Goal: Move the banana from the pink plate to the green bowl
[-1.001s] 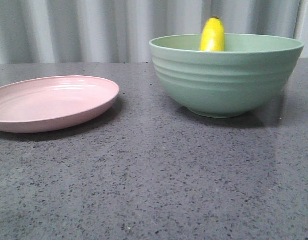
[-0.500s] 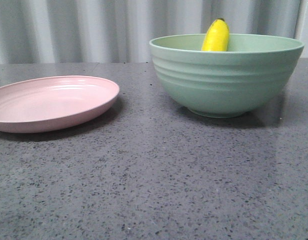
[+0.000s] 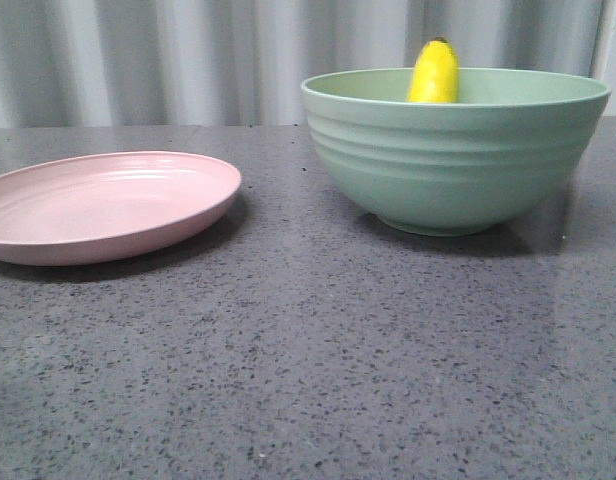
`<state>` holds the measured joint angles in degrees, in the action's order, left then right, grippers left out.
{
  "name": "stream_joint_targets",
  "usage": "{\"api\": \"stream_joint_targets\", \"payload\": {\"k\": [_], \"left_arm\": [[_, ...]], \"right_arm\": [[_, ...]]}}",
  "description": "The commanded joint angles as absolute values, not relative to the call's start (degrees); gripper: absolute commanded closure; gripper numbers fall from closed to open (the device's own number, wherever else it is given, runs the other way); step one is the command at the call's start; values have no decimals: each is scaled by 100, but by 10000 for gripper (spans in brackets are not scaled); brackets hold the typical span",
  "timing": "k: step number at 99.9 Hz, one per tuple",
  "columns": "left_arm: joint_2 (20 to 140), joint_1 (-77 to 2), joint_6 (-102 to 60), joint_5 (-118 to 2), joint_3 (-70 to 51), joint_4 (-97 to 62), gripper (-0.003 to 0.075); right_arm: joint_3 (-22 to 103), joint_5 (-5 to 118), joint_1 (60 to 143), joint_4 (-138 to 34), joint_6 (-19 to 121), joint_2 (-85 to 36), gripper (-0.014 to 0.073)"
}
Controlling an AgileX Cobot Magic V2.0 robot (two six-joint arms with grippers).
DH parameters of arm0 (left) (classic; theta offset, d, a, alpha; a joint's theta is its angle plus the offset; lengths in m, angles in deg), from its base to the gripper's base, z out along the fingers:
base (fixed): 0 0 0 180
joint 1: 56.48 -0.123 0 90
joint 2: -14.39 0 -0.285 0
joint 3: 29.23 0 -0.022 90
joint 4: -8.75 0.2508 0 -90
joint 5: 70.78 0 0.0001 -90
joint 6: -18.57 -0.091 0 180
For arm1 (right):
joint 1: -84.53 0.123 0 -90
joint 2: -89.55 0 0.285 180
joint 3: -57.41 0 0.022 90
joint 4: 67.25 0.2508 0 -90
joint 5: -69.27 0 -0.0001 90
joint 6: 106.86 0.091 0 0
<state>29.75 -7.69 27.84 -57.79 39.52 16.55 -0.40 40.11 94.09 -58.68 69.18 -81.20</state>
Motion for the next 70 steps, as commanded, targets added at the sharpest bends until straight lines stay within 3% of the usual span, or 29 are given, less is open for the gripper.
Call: {"api": "stream_joint_targets", "payload": {"k": [1, 17, 34, 52, 70], "left_arm": [[3025, -1385, 2291, -6667, 4004, 1221, 739], [3025, -2745, 1313, -7883, 4503, 478, 739], [2957, -3996, 1323, -8245, 4953, 405, 739], [2420, -5063, 1404, -7212, 4955, 405, 739], [2004, -5617, 1469, -6102, 4955, 405, 739]], "right_arm": [[108, 4474, 9380, -5892, 6857, -8060, 673], [108, 4474, 9380, -5892, 6857, -8060, 673], [108, 4474, 9380, -5892, 6857, -8060, 673], [108, 4487, 9380, -5892, 6857, -8060, 673], [108, 4487, 9380, -5892, 6857, -8060, 673]]}}
